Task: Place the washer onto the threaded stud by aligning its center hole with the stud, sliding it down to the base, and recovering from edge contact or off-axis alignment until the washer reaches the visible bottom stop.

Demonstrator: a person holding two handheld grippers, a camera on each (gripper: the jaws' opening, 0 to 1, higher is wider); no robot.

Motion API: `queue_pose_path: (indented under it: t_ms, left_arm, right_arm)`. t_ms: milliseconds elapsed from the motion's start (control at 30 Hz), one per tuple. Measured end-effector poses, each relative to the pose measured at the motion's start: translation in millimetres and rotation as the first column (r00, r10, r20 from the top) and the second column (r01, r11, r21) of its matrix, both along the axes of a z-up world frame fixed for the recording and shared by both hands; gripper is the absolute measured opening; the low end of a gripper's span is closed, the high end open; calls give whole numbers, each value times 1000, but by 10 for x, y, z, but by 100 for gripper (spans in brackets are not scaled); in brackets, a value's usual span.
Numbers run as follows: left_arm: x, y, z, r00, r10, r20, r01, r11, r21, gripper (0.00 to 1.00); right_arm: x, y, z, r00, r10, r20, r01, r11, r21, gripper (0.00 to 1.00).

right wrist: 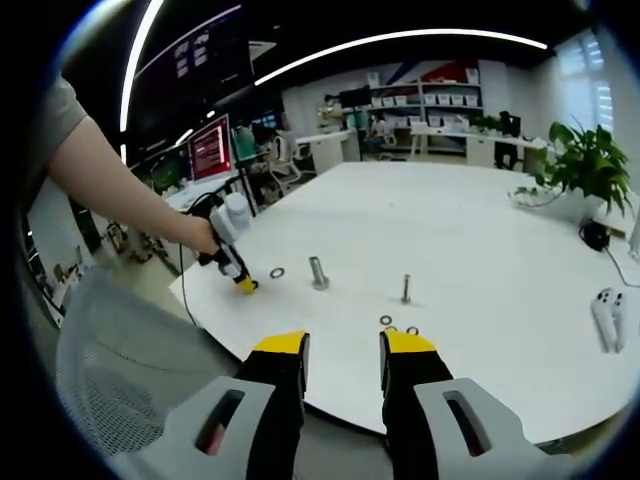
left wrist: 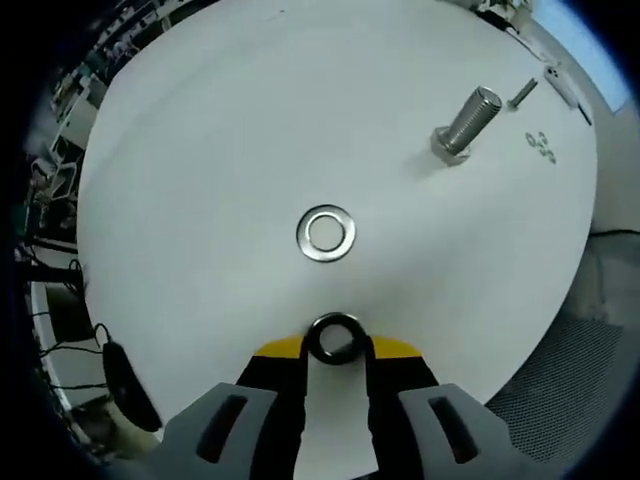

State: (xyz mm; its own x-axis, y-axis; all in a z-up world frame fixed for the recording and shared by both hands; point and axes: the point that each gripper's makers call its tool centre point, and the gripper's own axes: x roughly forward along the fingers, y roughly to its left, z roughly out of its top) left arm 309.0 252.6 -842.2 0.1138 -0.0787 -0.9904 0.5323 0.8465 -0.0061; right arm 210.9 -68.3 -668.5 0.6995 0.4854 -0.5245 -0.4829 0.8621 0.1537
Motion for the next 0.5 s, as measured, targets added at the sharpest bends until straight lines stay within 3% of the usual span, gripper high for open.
queue_pose_path:
  t_ms: [167, 267, 500]
  left_arm:
    - [-8, -13, 1, 999, -40, -2, 40, 999, 16, 22]
    - [-62, -44, 7, 991, -133, -20, 134, 991, 18, 26]
    - [-47, -29, 12, 994, -108, -14, 108, 994, 22, 26]
  right_arm:
    - [2, -2, 1, 1000, -1, 1, 1, 1000, 1, 30]
    - [2, -6, 1, 1000, -2, 1, 2, 1000, 1, 30]
    - [1, -6, 2, 1000, -2, 2, 2, 1000, 1, 30]
